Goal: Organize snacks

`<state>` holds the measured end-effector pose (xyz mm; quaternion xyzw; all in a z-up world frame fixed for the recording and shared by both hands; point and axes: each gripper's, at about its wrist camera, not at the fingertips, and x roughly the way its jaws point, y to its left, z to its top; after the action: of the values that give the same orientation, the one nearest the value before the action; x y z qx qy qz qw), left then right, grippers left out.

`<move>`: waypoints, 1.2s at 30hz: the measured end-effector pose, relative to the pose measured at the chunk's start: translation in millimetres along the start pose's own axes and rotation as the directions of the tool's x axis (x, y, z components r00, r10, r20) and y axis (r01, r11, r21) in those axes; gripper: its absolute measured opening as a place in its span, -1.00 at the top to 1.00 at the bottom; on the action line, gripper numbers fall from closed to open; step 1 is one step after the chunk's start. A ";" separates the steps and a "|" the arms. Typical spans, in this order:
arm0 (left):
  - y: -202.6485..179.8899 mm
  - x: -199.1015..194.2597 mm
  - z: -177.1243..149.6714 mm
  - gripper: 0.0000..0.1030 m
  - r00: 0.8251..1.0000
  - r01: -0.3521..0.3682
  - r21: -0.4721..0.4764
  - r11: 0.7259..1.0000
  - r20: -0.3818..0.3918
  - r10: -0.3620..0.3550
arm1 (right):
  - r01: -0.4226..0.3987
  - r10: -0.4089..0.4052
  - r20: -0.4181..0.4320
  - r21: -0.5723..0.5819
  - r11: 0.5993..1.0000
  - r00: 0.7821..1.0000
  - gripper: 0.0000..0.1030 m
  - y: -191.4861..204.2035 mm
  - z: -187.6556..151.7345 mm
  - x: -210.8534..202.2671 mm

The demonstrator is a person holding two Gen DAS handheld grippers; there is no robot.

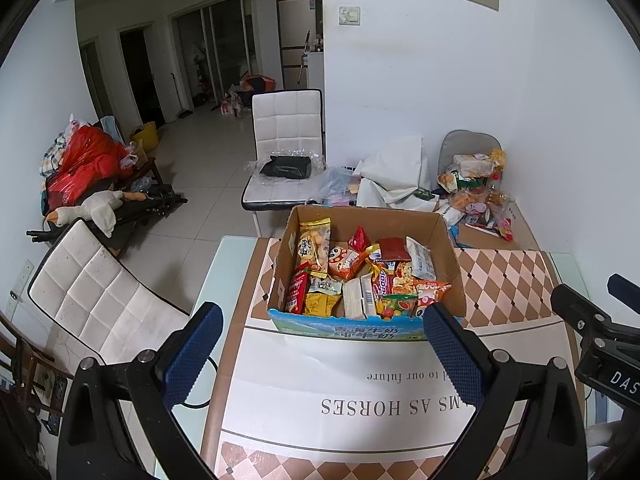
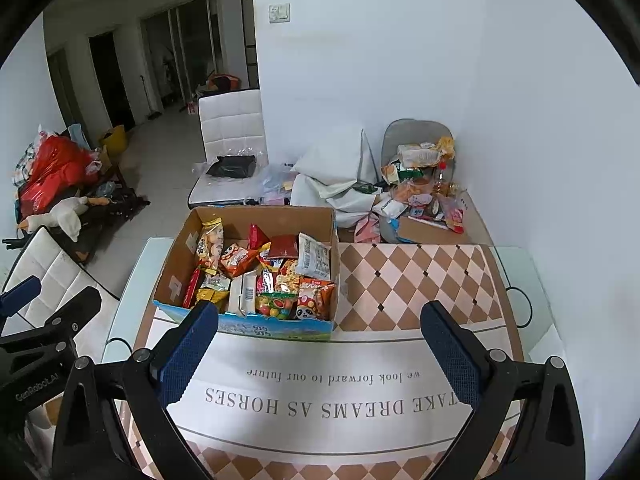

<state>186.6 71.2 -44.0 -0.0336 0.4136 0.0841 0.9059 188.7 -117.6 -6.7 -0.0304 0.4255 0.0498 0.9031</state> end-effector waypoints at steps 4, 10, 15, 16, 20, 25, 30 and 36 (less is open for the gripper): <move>0.8 -0.5 0.1 -0.99 1.000 0.002 0.003 1.000 0.000 -0.002 | 0.003 -0.003 -0.002 -0.003 1.000 1.000 -1.00 0.0 -1.5 -1.0; 0.4 -1.0 0.0 -0.99 1.000 0.003 0.000 1.000 0.000 -0.003 | 0.005 -0.005 0.000 -0.004 1.000 1.000 -1.00 -0.7 -2.6 -1.2; 0.1 -1.7 0.2 -0.99 1.000 0.007 0.003 1.000 0.001 -0.007 | 0.006 -0.006 0.003 -0.002 1.000 1.000 -1.00 -0.8 -3.2 -1.3; 0.0 -2.0 0.3 -0.99 1.000 0.007 0.004 1.000 0.000 -0.007 | 0.006 -0.006 0.004 -0.002 1.000 1.000 -1.00 -0.2 -3.2 -2.3; 0.1 -1.6 -0.1 -0.99 1.000 0.007 0.004 1.000 0.000 -0.007 | 0.007 -0.007 0.009 0.000 1.000 1.000 -1.00 -0.2 -2.3 -3.8; -0.1 -2.4 0.1 -0.99 1.000 0.011 0.005 1.000 0.001 -0.011 | 0.008 -0.008 0.015 -0.002 1.000 1.000 -1.00 1.7 -0.2 -7.6; 0.3 -2.4 0.0 -0.99 1.000 0.010 0.006 1.000 0.001 -0.010 | 0.008 -0.008 0.014 0.001 1.000 1.000 -1.00 2.0 -0.5 -8.4; 0.6 -3.6 0.3 -0.99 1.000 0.012 0.008 1.000 0.000 -0.012 | 0.004 -0.004 0.014 0.000 1.000 1.000 -1.00 2.7 0.6 -9.6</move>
<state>184.4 71.4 -41.1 -0.0325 0.4138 0.0771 0.9065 182.8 -115.5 1.1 -0.0311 0.4192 0.0483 0.9061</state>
